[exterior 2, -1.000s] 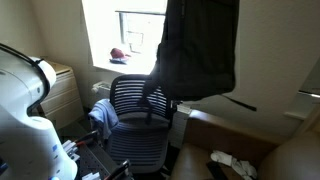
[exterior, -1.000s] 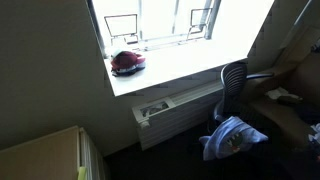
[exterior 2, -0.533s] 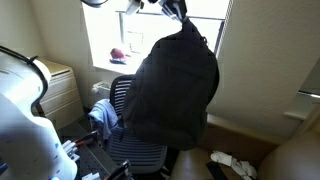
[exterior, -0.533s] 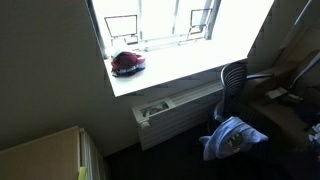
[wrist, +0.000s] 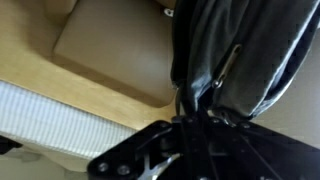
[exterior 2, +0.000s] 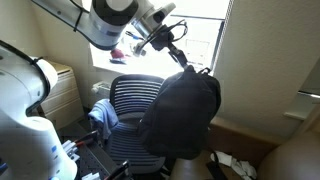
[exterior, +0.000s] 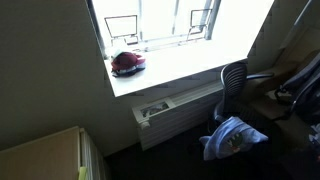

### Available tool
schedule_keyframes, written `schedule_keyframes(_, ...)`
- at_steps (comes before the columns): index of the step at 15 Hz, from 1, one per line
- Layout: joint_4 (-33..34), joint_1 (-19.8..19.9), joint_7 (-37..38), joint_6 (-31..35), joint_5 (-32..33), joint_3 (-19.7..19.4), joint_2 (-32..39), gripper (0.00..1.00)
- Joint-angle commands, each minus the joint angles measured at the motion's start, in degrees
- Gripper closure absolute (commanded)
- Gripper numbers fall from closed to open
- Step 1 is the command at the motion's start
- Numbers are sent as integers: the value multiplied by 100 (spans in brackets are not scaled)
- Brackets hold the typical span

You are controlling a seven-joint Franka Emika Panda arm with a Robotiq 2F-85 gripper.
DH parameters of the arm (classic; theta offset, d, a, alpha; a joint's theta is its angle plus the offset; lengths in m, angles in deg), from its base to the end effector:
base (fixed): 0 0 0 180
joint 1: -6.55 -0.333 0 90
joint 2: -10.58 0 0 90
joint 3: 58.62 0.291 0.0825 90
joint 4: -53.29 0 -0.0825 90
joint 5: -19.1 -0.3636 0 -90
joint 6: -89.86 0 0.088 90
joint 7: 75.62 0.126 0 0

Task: Remove the bag and the shirt from the chair and put them on the couch

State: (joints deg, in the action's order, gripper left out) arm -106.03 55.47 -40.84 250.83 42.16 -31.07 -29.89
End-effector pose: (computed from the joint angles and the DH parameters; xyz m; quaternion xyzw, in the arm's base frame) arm 0.3671 -0.1338 0.4347 0.8720 -0.2862 0.3141 0.2431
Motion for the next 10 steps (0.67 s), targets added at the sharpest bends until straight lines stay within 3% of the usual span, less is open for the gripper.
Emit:
schedule_keyframes(1, 0, 1495, 1305, 486, 1111, 763, 66, 99)
schedule_keyframes(7, -5, 2747, 3946, 825, 2170, 1437, 832, 99)
schedule_keyframes(10, -7, 3455, 5089, 1192, 2818, 1875, 879, 99)
